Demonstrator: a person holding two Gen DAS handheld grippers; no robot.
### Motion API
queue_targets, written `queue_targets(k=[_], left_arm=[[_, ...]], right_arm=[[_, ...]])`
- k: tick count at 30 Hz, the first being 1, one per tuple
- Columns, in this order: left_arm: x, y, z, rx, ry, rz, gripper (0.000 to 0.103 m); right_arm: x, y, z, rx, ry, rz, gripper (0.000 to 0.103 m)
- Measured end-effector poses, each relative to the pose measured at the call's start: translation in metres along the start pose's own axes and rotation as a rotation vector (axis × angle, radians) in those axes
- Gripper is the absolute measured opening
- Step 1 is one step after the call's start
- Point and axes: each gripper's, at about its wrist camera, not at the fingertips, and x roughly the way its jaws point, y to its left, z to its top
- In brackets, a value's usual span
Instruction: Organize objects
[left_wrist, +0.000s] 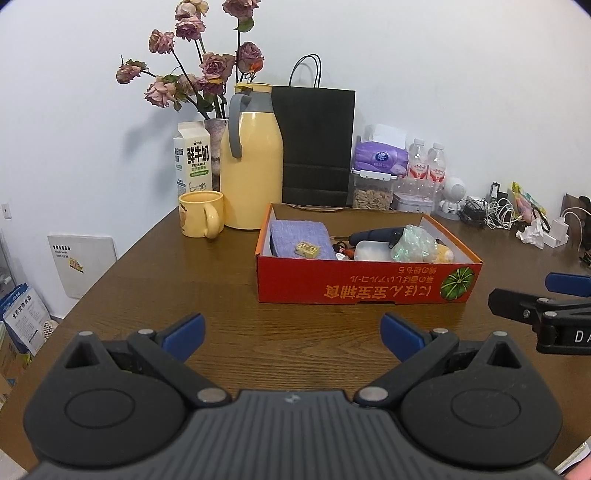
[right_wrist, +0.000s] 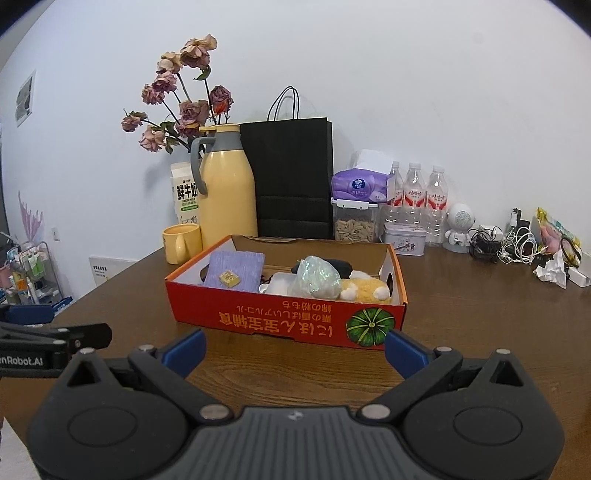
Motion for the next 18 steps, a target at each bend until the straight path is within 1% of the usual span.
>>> queue_targets(k=[18], left_arm=[[0.0024,-0.0017,0.0017,-0.004,0.0,0.003,0.103]], right_arm=[[0.0019,-0.0001,-0.0002,0.003,0.003,0.003,0.103]])
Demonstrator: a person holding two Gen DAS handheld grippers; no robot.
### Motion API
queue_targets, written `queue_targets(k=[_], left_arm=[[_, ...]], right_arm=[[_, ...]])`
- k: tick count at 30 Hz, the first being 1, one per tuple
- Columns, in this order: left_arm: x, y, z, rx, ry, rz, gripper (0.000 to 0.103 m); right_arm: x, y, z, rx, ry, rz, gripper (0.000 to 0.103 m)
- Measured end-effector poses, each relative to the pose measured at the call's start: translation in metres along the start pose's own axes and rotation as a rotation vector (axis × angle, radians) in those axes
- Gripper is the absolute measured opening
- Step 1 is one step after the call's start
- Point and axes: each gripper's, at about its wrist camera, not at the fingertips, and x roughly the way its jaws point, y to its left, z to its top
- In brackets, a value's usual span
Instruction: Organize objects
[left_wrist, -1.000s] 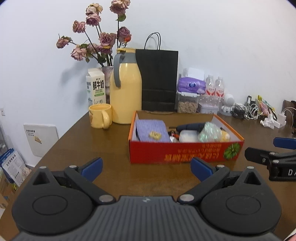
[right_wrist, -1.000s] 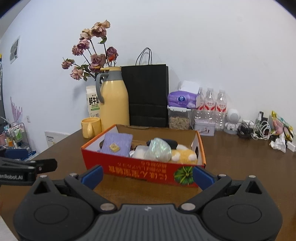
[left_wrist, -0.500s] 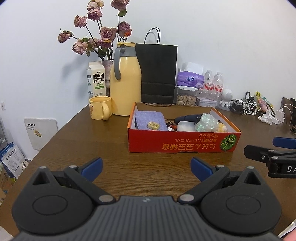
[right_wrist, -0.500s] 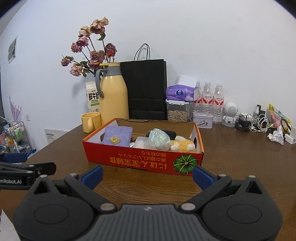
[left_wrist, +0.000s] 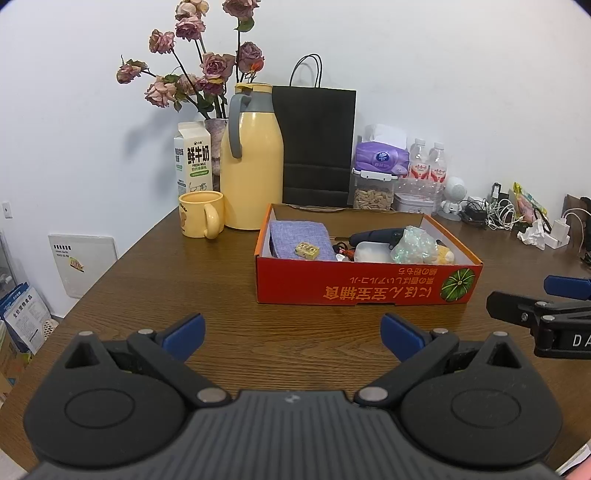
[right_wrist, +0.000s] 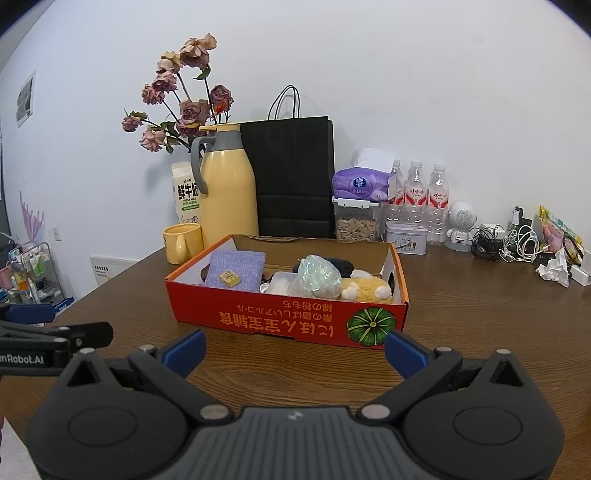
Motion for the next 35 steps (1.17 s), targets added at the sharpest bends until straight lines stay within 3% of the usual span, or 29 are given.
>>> queue_targets(k=[35], left_arm=[[0.0001,-0.0035,0.0002,-0.005,0.011,-0.008,0.103]], right_arm=[[0.001,0.0007,-0.0004,0.0,0.001,0.001,0.103]])
